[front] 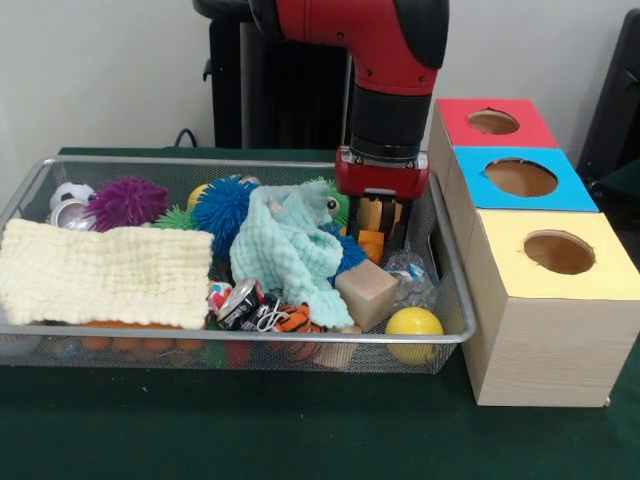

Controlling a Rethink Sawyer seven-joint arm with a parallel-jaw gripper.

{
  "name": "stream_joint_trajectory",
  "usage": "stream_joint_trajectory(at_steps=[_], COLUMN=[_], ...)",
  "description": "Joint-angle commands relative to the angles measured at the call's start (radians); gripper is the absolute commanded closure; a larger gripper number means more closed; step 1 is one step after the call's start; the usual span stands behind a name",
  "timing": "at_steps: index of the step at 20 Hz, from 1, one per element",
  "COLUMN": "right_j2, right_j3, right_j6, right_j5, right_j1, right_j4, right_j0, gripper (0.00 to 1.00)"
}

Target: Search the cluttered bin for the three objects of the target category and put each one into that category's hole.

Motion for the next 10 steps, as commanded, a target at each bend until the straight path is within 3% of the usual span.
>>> stream_joint_trajectory(at_steps=[1,10], right_j2=[0.124,0.152], right_j3=[0.039,0.062], right_j6=[0.288,0.292], right_j5=[-0.028,-0.016], right_j1=[0.001,-0.014], right_j4=[0.069,0.111], right_j0=[-0.014,-0.015], gripper=[0.0,0.0])
